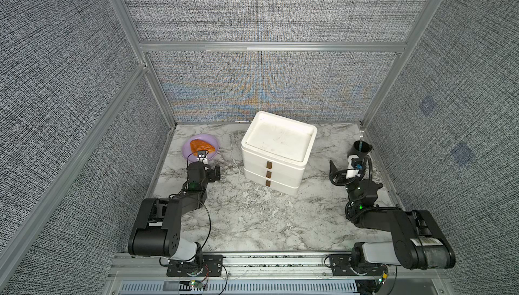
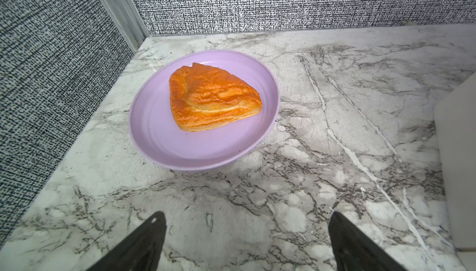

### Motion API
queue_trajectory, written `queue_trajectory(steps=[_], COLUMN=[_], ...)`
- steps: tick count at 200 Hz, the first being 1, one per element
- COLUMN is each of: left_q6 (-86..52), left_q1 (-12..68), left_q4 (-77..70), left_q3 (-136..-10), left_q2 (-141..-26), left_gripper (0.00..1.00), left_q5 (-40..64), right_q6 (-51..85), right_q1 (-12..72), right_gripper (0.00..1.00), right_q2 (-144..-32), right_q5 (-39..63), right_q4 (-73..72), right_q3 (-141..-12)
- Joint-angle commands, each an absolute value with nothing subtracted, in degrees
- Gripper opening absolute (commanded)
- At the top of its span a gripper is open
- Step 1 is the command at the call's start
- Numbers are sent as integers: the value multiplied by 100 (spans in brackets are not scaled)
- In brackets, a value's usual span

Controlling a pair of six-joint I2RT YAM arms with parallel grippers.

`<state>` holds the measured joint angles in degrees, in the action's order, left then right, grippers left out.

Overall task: Take the microphone out of the drawer
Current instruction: Open the drawer in the storage box.

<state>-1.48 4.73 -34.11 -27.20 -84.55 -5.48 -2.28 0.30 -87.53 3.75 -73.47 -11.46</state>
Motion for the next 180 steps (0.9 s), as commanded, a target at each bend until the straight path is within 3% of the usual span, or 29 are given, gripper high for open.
queue_trajectory(steps=[1,27,86,143,180], left_q6=[-251,-477,-1378,-1845,-1884], left_q1=[471,521,1183,1703,2272], left_q4=[-2992,-2045,-483,203,228], left_q3=[-2993,-3504,-3877,-3902,-3802], left_q2=[-8297,-8249,-7467,-6372,-5923], left_gripper=[100,100,100,100,100], left_q5=[-813,-1369,-3664,-2571,-2242], right_q6=[-211,-121,-136,-3,-17], right_q1=[20,-82,-79,-9,30], right_gripper=[98,98,98,98,98], right_q2=[-8776,-8800,-8626,-7898,-7551], right_q5=[413,571,546,369,935], right_q4=[-7480,-7398,-7070,-4025,-2803], right_q3=[-1164,-1233,-1387,-2959,-3979])
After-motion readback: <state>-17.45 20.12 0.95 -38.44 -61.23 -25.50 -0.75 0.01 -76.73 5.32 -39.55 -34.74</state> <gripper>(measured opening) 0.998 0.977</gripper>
